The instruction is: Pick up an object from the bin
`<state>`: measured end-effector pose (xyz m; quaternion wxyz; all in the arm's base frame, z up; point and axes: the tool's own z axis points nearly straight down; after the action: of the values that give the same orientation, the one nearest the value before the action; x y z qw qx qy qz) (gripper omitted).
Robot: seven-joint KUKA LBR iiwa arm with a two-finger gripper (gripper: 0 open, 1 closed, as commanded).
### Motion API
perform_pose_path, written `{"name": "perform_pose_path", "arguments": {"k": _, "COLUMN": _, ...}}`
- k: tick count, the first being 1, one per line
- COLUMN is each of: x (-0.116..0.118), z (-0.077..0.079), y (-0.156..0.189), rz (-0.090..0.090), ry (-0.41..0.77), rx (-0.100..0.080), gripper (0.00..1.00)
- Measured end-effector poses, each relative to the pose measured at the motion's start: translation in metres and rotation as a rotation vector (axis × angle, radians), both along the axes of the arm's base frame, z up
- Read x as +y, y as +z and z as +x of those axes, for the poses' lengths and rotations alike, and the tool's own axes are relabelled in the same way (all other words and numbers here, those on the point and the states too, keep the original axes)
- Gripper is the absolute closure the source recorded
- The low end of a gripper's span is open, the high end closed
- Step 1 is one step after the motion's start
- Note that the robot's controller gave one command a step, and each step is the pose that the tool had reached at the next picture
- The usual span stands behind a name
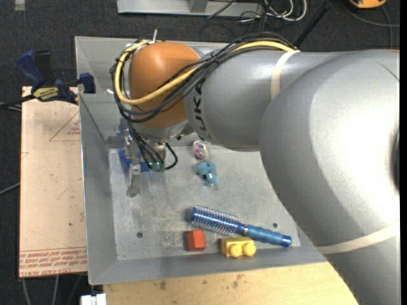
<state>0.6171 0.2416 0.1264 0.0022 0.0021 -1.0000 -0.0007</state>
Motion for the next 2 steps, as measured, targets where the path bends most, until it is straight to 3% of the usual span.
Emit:
{"name": "perform_pose_path", "arguments": {"k": 1, "x": -0.0486, "z": 0.0111, "y": -0.0591, "rz": -0.003, "ry": -0.133, "rx": -0.002, "gripper": 0.0}}
{"name": "perform_pose_path", "arguments": {"k": 2, "x": -0.0476, "z": 0.0117, "y": -0.0584, "rz": 0.0, "ry": -0.133, "rx": -0.003, "gripper": 0.0}}
